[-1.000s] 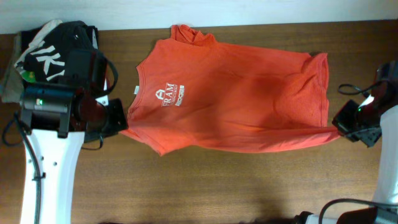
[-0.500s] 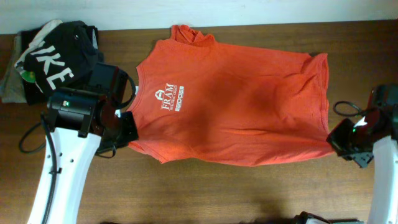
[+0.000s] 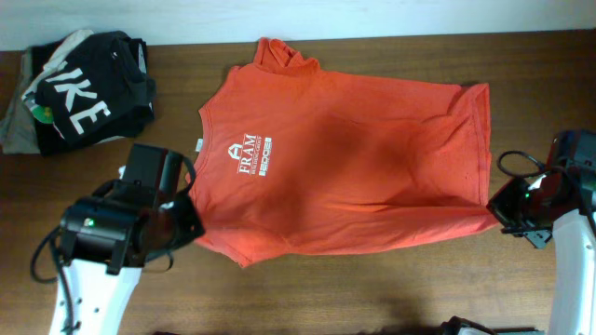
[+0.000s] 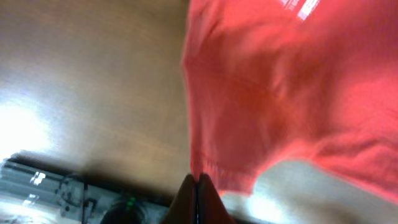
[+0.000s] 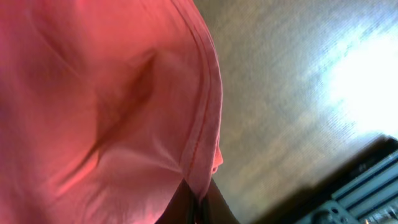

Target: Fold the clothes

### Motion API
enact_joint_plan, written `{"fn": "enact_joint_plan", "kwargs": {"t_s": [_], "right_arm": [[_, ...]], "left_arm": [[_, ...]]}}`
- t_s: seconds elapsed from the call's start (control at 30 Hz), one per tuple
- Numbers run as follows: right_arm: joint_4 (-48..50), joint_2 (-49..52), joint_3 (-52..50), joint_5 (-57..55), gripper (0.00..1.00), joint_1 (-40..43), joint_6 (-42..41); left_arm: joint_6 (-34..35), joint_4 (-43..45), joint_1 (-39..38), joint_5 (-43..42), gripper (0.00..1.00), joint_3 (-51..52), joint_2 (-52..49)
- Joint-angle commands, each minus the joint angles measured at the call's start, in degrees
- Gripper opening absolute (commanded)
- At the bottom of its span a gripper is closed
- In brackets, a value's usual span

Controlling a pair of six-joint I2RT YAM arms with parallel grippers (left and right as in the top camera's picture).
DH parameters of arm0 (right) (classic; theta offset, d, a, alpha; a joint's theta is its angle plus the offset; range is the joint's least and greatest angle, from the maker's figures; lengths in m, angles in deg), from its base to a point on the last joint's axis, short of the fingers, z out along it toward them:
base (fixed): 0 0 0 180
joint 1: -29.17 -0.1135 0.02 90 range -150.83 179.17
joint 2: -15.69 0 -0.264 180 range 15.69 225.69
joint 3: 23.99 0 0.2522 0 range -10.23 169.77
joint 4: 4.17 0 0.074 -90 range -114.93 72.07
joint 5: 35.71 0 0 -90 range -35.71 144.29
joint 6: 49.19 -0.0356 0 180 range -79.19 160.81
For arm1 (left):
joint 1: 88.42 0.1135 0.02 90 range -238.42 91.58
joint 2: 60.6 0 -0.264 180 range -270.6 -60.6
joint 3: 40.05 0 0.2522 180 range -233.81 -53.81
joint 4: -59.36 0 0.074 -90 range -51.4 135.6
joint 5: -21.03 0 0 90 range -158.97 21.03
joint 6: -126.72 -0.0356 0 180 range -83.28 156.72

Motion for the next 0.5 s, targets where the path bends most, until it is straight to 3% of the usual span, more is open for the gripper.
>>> {"fn": "enact_joint_plan", "kwargs": {"t_s": [0.0,0.13,0.33,0.47], "right_arm": [[2.67,-0.55,-0.22,0.07,0.04,0.11,-1.14],[6.73,-0.07,-0.22,0.11,0.04,0.09,-1.36],[9.14,3.43,-0.79,0.11,0.04,0.09,-1.36],[13.35,6.36,-2.23,0.07,0.04,0.09,-1.36]], "left_arm": [[0.76,11.17,-0.11,-0.22,0.01,4.70,-0.90],[0.70,21.51,-0.09,0.44,0.01,5.01,-3.82],[0.74,27.06,-0.09,1.33,0.01,5.01,-12.92],[0.66,36.63,-0.09,6.99,0.01,5.01,-19.80]]}}
